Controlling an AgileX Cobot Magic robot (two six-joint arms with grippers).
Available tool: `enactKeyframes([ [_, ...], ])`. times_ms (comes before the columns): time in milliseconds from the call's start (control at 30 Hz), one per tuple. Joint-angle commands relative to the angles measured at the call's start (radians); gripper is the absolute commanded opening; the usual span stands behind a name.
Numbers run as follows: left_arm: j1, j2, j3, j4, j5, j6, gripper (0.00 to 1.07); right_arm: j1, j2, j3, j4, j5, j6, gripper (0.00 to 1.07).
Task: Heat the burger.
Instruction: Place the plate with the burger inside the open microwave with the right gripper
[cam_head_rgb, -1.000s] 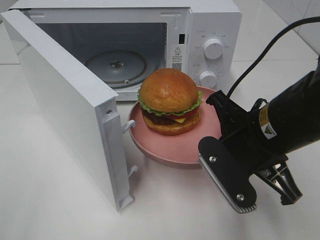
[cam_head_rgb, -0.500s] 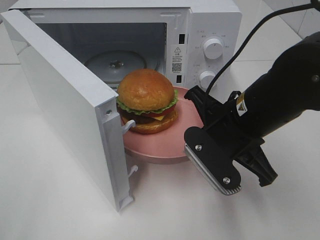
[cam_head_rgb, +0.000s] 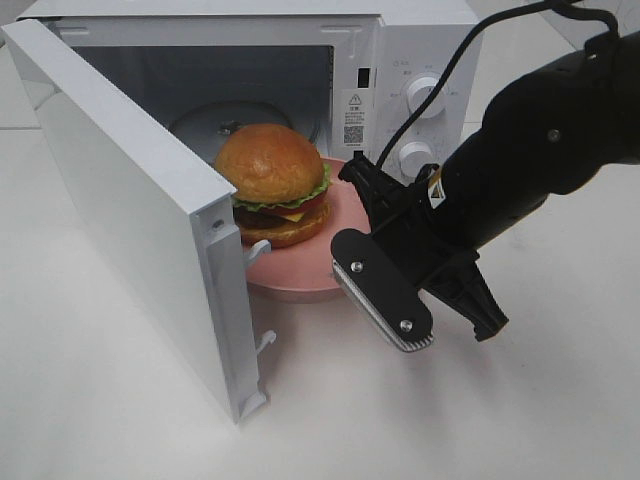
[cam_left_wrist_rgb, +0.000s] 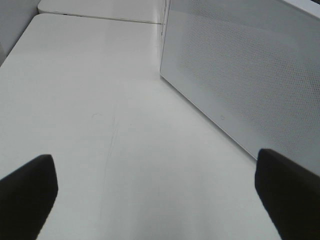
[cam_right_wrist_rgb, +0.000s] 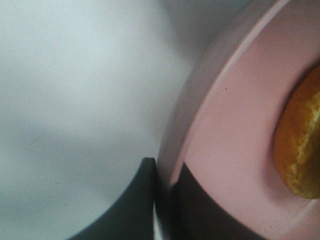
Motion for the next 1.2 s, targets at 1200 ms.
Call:
enactKeyframes([
  [1200,0.002,-0.024,0.002,-0.003,-0.005,0.000,1.00,-0.006,0.304,-0.425,-0.060,0.039,-0.008,0.00],
])
